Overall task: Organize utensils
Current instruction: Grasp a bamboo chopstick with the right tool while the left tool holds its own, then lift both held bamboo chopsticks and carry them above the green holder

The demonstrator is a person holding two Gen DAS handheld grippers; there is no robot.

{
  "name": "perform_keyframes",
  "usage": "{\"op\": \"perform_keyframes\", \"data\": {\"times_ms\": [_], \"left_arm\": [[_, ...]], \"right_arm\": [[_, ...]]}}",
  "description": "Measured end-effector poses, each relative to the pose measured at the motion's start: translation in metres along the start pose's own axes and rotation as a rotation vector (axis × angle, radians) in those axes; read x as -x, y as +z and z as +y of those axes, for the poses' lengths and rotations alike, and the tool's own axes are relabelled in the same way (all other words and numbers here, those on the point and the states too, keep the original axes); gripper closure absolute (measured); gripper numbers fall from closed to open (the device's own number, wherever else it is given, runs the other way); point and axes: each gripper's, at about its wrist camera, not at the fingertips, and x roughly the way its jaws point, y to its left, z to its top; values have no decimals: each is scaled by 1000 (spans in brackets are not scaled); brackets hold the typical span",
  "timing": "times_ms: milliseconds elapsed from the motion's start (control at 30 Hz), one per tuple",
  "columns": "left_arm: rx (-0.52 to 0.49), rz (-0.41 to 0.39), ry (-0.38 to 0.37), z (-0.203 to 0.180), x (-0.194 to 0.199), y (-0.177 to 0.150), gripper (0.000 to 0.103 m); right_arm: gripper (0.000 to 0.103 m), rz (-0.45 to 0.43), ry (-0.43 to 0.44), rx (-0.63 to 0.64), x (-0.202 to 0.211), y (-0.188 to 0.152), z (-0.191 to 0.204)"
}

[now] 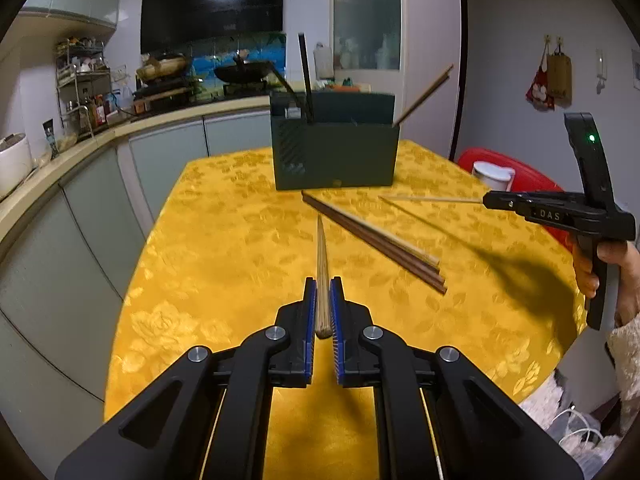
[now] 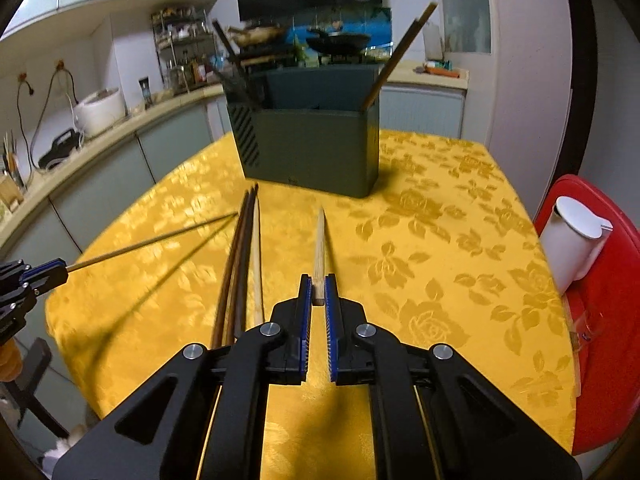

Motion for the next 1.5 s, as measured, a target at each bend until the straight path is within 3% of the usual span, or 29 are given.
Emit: {"op": "perform_keyframes", "data": {"times_ms": [433, 833, 1100, 1500], "left_arm": [[-54, -142, -2, -1, 35, 69, 97], [-96, -177, -12, -3, 21, 136, 97], [-101, -166, -27, 1, 8, 173, 97], [-116, -225, -49, -21, -6, 263, 97]], "right_arm": [[96, -125, 49, -30, 41, 34, 1], [96, -138, 79, -29, 42, 76, -2], [96, -145, 96, -30, 46, 119, -9], [96, -241, 55, -33, 50, 207, -19]]}}
